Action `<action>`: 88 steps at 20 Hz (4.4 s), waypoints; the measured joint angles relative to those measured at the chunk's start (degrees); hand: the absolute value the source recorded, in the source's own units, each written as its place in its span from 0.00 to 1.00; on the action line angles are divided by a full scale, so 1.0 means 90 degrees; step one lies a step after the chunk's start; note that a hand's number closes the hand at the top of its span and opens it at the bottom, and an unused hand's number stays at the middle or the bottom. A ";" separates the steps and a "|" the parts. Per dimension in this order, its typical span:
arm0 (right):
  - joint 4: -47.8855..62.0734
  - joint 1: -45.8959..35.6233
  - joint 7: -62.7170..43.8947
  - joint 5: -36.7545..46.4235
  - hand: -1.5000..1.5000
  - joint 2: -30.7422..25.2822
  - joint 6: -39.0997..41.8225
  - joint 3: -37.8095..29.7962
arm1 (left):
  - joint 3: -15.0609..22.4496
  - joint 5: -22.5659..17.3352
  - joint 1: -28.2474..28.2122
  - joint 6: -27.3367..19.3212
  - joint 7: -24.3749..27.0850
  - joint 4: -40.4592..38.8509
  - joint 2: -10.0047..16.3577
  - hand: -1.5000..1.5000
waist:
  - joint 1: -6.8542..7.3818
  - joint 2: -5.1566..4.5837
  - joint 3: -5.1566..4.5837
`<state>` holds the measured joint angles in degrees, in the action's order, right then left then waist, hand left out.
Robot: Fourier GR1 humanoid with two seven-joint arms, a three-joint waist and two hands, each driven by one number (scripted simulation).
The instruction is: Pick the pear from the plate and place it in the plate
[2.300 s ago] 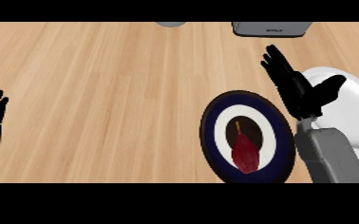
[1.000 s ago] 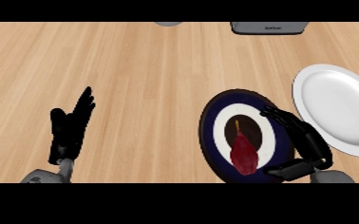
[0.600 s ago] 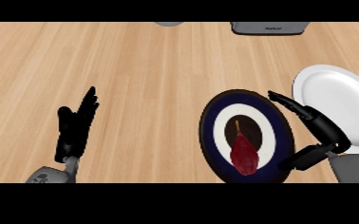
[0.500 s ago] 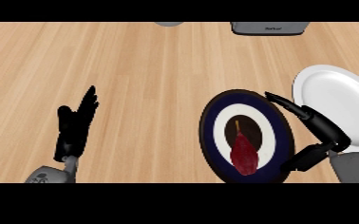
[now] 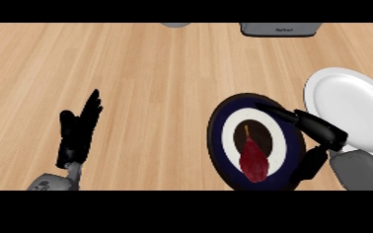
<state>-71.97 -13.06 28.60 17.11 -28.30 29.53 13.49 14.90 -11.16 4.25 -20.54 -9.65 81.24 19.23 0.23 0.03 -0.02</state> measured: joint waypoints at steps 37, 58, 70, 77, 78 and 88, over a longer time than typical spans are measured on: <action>0.1356 -0.0405 0.1060 0.2448 1.00 0.1483 -0.0762 -0.0488 | -0.1253 0.1290 -0.0321 0.1111 -0.0270 0.0311 -0.1009 0.50 | -0.0002 0.0008 -0.0003; -0.2224 0.0903 -0.1402 0.2861 1.00 0.0664 -0.2712 -0.2256 | -0.1362 0.1379 -0.0462 0.1133 -0.0207 0.0347 -0.1077 0.50 | -0.0160 0.0038 -0.0004; -0.2123 0.0576 -0.2138 0.2252 1.00 0.0267 -0.2600 -0.3757 | -0.1418 0.1505 -0.0226 0.1211 -0.0262 0.0207 -0.1193 0.50 | -0.0033 0.0000 0.0001; -0.0247 -0.0313 -0.1804 0.2484 1.00 -0.0219 -0.2861 -0.3967 | -0.1390 0.1619 -0.0263 0.1205 -0.0339 0.0342 -0.1300 0.50 | 0.0016 -0.0010 0.0003; 0.0134 -0.0477 -0.1688 0.2537 1.00 -0.0301 -0.2947 -0.3986 | -0.1394 0.1630 -0.0272 0.1209 -0.0263 0.0292 -0.1319 0.50 | 0.0026 -0.0014 0.0004; 0.3267 -0.1537 -0.0831 0.3054 1.00 -0.0810 -0.2856 -0.3710 | -0.1383 0.1689 -0.0113 0.1259 -0.0274 0.0185 -0.1389 0.50 | 0.0122 -0.0049 0.0011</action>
<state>-42.57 -26.89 21.12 44.60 -35.59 3.82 -19.90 2.45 4.04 3.23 -9.21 -12.12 82.90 6.73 1.33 -0.42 0.08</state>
